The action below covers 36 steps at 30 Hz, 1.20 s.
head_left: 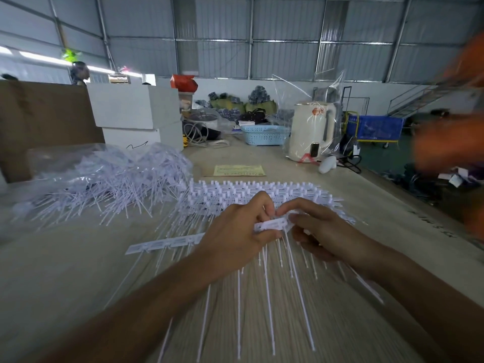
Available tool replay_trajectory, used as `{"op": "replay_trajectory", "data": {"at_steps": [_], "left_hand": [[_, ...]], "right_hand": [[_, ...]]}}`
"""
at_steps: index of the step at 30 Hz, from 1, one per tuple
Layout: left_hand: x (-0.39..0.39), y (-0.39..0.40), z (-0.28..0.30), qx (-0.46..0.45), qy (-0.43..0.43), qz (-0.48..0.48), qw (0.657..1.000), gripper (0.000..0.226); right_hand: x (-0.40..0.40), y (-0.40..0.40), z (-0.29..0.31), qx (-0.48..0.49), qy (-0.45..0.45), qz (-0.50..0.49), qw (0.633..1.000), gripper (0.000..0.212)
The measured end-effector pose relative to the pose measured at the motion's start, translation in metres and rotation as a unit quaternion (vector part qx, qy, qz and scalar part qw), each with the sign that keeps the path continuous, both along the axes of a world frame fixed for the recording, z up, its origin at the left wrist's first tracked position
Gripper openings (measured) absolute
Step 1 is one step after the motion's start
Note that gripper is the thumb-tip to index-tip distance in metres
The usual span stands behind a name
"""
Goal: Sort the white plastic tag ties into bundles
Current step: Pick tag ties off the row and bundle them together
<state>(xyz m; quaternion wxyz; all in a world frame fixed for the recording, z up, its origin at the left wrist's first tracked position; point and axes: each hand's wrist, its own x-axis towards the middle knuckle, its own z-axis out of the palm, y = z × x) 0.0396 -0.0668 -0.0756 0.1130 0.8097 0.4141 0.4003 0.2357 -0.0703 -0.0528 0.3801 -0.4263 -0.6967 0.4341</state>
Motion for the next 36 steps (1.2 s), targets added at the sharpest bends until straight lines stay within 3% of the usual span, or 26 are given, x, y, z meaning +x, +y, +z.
{"op": "replay_trajectory", "data": {"at_steps": [7,13,17,20,27,32,36], "left_hand": [[0.003,-0.006,0.002,0.016,-0.03,-0.03,0.999,0.032],[-0.005,0.0,0.004,-0.012,0.002,-0.053,0.999,0.012],[-0.01,0.001,0.004,-0.032,0.035,-0.045,0.998,0.021],[-0.009,0.0,0.006,-0.017,0.049,-0.017,0.999,0.013],[-0.007,-0.005,0.008,0.062,0.1,0.041,0.992,0.009],[-0.005,-0.004,0.008,0.043,0.109,0.033,0.993,0.013],[-0.004,-0.001,0.007,0.001,0.065,0.008,0.998,0.016]], "right_hand": [[0.0,-0.001,-0.005,0.039,-0.076,0.033,0.996,0.011],[0.011,0.004,0.003,0.009,-0.037,0.01,0.999,0.012],[0.013,0.002,0.004,0.002,-0.029,-0.02,0.999,0.011],[0.012,0.003,0.005,0.035,-0.016,-0.022,0.999,0.014],[0.014,0.007,0.0,0.175,-0.101,0.019,0.979,0.008],[0.019,0.009,-0.002,0.262,-0.159,0.019,0.952,0.004],[0.017,0.007,-0.004,0.317,-0.193,0.017,0.928,0.01]]}}
